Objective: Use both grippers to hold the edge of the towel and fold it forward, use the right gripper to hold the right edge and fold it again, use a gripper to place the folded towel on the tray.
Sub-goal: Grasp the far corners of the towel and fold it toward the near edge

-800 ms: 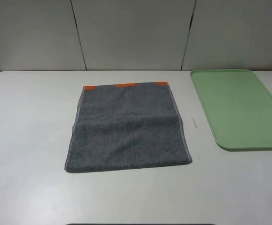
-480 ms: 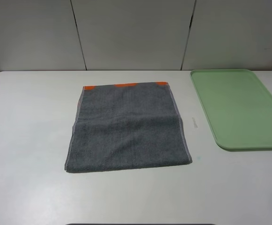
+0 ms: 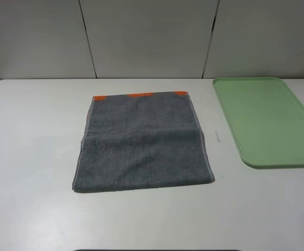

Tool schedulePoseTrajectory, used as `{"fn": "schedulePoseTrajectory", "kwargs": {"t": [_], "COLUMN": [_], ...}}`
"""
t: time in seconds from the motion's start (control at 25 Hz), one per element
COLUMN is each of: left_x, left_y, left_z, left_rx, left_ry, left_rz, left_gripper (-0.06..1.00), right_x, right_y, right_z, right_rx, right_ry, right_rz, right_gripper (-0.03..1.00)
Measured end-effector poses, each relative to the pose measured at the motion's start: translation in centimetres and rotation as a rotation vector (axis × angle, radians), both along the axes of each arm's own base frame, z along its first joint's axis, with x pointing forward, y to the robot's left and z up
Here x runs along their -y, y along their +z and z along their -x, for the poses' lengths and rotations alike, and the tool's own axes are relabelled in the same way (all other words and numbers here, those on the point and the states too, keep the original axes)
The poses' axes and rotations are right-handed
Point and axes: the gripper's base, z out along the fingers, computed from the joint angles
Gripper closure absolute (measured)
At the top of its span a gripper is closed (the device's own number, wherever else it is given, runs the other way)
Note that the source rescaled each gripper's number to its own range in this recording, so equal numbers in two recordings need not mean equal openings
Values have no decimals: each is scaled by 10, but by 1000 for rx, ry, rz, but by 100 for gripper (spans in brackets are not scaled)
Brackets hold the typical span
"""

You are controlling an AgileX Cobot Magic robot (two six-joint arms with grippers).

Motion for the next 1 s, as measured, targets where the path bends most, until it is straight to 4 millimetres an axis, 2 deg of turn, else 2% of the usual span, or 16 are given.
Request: {"fn": "schedulePoseTrajectory", "kwargs": {"t": [1.0], "left_x": [0], "left_y": [0], "left_z": [0], "left_rx": [0], "left_ry": [0], "left_rz": [0], "left_gripper": [-4], "right_x": [0], "right_y": [0], "right_z": [0], "right_rx": [1], "right_ry": [2], "right_rz": [-4], "right_gripper": [-3]}}
